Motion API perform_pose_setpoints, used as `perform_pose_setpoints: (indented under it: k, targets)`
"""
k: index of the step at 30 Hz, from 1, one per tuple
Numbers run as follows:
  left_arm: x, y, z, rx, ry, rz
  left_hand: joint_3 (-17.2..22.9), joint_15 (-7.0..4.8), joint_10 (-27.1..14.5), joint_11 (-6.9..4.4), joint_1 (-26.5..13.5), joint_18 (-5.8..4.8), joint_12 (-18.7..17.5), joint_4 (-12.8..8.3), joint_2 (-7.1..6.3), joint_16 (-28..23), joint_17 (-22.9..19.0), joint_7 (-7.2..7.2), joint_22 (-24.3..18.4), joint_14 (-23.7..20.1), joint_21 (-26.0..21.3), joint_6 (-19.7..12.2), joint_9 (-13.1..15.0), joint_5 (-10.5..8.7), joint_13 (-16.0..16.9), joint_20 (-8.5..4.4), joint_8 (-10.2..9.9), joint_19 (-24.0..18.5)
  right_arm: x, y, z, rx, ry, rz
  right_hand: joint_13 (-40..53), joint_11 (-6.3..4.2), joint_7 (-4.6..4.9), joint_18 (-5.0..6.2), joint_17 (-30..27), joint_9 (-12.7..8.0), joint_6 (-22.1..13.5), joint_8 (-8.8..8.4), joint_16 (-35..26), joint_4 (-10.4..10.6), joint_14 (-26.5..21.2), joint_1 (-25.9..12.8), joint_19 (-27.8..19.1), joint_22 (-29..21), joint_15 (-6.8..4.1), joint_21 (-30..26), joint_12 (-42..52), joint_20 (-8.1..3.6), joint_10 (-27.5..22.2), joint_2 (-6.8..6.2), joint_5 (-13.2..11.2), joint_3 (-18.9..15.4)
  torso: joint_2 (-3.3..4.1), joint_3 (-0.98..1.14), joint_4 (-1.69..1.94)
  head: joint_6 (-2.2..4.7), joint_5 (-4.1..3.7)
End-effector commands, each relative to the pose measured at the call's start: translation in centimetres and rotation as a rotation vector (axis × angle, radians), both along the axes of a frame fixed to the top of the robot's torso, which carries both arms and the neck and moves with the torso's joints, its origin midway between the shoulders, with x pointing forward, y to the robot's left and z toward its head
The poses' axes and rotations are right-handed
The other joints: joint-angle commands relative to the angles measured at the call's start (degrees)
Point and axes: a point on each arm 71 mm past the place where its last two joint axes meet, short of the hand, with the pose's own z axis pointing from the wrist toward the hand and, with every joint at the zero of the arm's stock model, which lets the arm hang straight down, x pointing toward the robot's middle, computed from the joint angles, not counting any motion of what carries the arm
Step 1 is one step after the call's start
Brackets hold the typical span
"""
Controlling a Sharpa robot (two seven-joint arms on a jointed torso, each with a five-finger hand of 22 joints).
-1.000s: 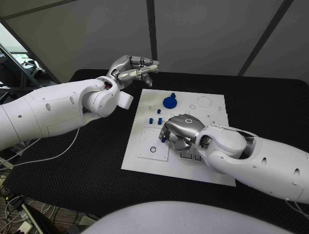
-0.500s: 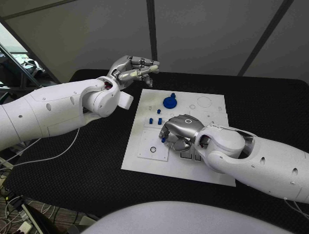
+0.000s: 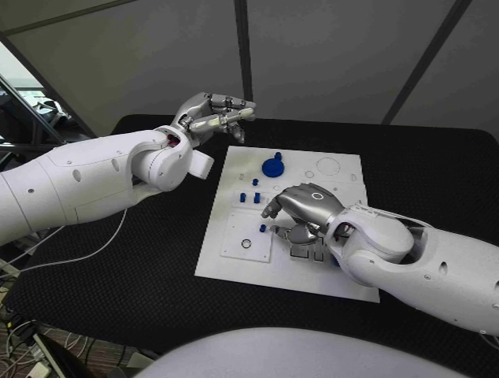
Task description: Assemble the parts on the task board
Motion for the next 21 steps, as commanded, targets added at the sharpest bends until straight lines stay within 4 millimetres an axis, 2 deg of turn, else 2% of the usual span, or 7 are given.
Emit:
perform_pose_setpoints:
  k: [1,9,11,13,15,19,21]
  targets:
    - [0.0,0.1,0.1,-0.007,0.003,-0.008,0.05,-0.06,-0.51,0.01,0.45,-1.06,0.28,-0.40,0.00,-0.27,-0.06,0.03,-0.07,-0.30,-0.34,-0.29,-0.08,0.06,-0.09,-0.12,0.39,-0.15,-0.1,-1.4,1.0,0.074,-0.020,-0.033,-0.13,-0.21,-0.16,0.46,-0.13,0.05,-0.17,0.05,-0.31,0.05,0.95,-0.10,-0.41,3.89,0.28,-0.31,0.17,-0.11,-0.12,-0.35,0.36,-0.52,-0.05,-0.02,-0.16,0.37,-0.34]
    - [0.0,0.2,0.1,-0.006,0.003,-0.006,0.07,-0.04,-0.55,0.02,0.47,-1.07,0.29,-0.41,0.03,-0.29,-0.10,0.05,-0.09,-0.33,-0.37,-0.32,-0.09,0.05,-0.10,-0.12,0.39,-0.16,2.0,-6.3,2.9,0.006,0.011,-0.155,-0.80,-0.44,-0.98,0.69,-0.49,0.00,-2.07,-0.08,-0.24,0.78,0.90,-1.29,-1.07,3.12,0.13,-1.24,0.46,-0.24,-1.86,-1.53,0.15,-2.73,-0.04,-0.05,-0.11,1.04,-1.47]
    - [0.0,0.2,0.1,-0.005,0.004,-0.006,0.07,-0.04,-0.55,0.02,0.47,-1.07,0.29,-0.41,0.03,-0.29,-0.10,0.05,-0.09,-0.33,-0.37,-0.32,-0.09,0.05,-0.10,-0.12,0.39,-0.16,2.6,-7.4,3.2,-0.024,0.025,-0.178,-1.15,-0.19,-1.96,1.08,-1.53,0.05,-2.87,0.00,-0.90,1.01,0.52,-1.23,-2.34,1.74,0.41,-2.79,0.51,-0.14,-3.61,-1.44,0.02,-4.14,-0.03,-0.06,-0.10,1.23,-1.65]
    - [0.0,0.2,0.0,-0.005,0.004,-0.005,0.07,-0.04,-0.55,0.02,0.47,-1.07,0.29,-0.41,0.03,-0.29,-0.10,0.05,-0.09,-0.33,-0.37,-0.32,-0.09,0.05,-0.10,-0.12,0.39,-0.16,3.0,-8.3,3.3,-0.050,0.040,-0.194,-1.36,0.01,-2.18,1.28,-2.18,0.08,-3.25,0.02,-1.27,1.06,0.27,-0.99,-3.02,1.01,0.46,-3.65,0.85,0.00,-4.61,-1.43,0.02,-5.27,0.02,-0.11,0.02,1.45,-1.82]
    - [0.1,0.2,0.0,-0.005,0.005,-0.005,0.07,-0.04,-0.56,0.02,0.47,-1.07,0.30,-0.41,0.03,-0.30,-0.11,0.05,-0.09,-0.34,-0.38,-0.33,-0.09,0.05,-0.10,-0.12,0.39,-0.16,3.3,-8.8,3.3,-0.068,0.051,-0.202,-1.52,0.10,-2.36,1.43,-2.89,0.12,-3.42,0.06,-1.69,1.15,0.05,-0.72,-3.49,0.48,0.54,-4.28,1.27,0.09,-5.25,-1.27,0.06,-6.18,0.04,-0.10,-0.01,1.49,-1.86]
    - [0.1,0.0,0.0,-0.006,0.004,-0.008,0.07,-0.03,-0.57,0.03,0.48,-1.07,0.31,-0.42,0.03,-0.31,-0.14,0.06,-0.11,-0.35,-0.40,-0.34,-0.08,0.05,-0.10,-0.12,0.40,-0.16,3.7,-8.8,3.2,-0.086,0.056,-0.204,-1.62,0.12,-2.48,1.50,-3.20,0.14,-3.49,0.09,-1.84,1.13,-0.03,-0.27,-3.69,0.24,0.57,-4.59,1.66,0.12,-5.50,-0.89,0.16,-6.52,0.04,0.06,0.13,1.58,-1.96]
    - [0.1,0.0,0.0,-0.007,0.005,-0.010,0.08,-0.03,-0.57,0.03,0.49,-1.07,0.32,-0.43,0.03,-0.33,-0.16,0.06,-0.12,-0.37,-0.41,-0.34,-0.08,0.05,-0.10,-0.12,0.41,-0.17,3.8,-8.7,3.1,-0.095,0.059,-0.201,-1.67,0.11,-2.52,1.51,-3.24,0.19,-3.35,0.18,-1.81,1.09,-0.02,0.05,-3.69,0.20,0.56,-4.65,1.99,0.13,-5.51,-0.63,0.23,-6.66,0.04,0.02,0.20,1.60,-2.01]
